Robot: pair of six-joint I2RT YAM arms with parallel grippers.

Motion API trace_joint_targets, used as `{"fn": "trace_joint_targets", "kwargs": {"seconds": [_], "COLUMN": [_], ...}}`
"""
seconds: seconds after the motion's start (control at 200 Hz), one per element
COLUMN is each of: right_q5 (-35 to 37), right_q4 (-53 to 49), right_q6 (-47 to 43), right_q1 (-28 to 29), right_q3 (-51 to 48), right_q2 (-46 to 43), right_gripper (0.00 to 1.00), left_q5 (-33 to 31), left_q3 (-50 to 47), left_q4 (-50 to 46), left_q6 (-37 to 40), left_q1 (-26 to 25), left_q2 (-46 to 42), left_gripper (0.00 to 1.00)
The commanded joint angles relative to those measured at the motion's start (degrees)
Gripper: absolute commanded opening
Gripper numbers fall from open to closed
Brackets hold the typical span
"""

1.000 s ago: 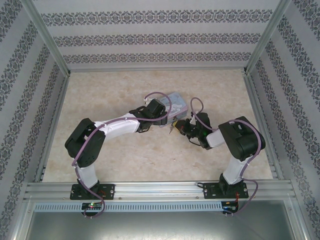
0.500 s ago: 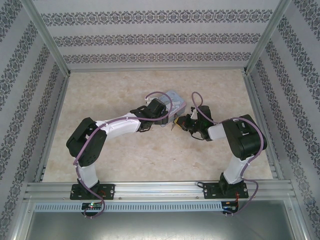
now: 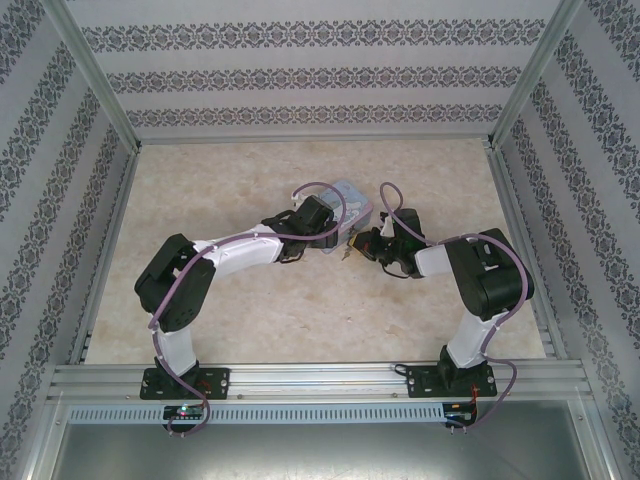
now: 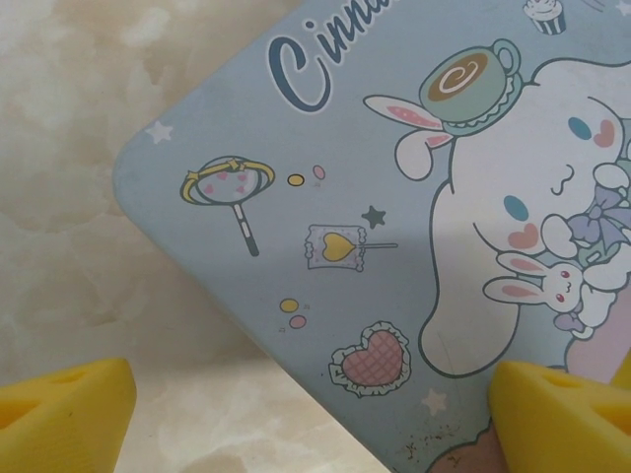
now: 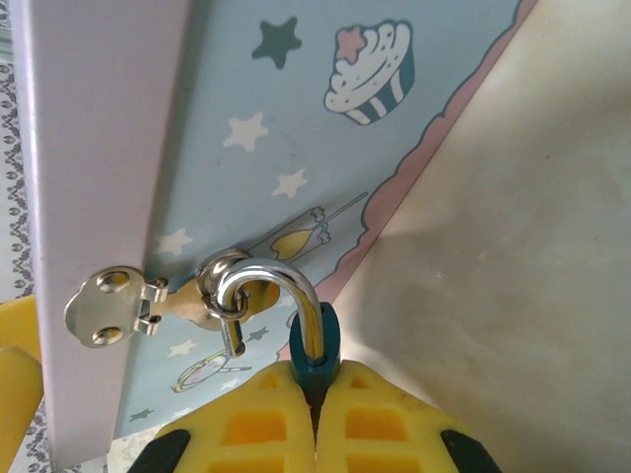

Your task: Unlock the padlock with the key

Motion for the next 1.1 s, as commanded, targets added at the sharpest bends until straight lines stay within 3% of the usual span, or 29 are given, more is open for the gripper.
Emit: {"fn": "trace_joint_targets", "kwargs": {"seconds": [0.0,0.54,0.779,1.094], "right_q5": [6.1,2.2,1.2,1.5], "right_q4": [-2.3,-8.0,-7.7,-7.3], "right_q6": [-0.1,-3.1,-2.9,-1.1], "right_q1": [-1.8,-7.3,-10.1,-11.1], "right_q3": [1.4,10.7,7.1,-1.7], "right_q2": [0.4,3.4,0.9,-5.7], "right_gripper": [0.00,0.00,0.00,0.00], "left_q5": [0.4,0.6,0.9,4.3], "left_q3": [-3.1,-2.2,-1.8,1.1], "left_q4": [-14.1,-14.8,-15.3,-15.5], "left_q6": [2.7,3.1,3.3,5.0], "left_q1": [-0.5,-0.5,-0.4,-0.3], "left_q2": [4.9,6.3,5.8,1.2], "left_gripper": [0.91,0.89,0.90,1.00]}}
